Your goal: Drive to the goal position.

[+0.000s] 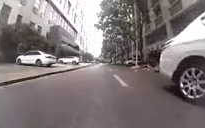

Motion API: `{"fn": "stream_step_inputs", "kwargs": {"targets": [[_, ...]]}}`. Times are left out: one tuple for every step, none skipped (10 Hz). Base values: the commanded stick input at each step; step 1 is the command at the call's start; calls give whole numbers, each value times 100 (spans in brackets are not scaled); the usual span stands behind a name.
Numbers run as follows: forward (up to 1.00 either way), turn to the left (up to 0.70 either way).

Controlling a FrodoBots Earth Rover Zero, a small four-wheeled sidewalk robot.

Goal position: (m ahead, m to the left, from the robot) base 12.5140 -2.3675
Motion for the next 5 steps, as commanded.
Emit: {"fn": "stream_step_inputs", "kwargs": {"targets": [[70,-5],[70,-10],[70,-14],[70,-13],[70,-14]]}}
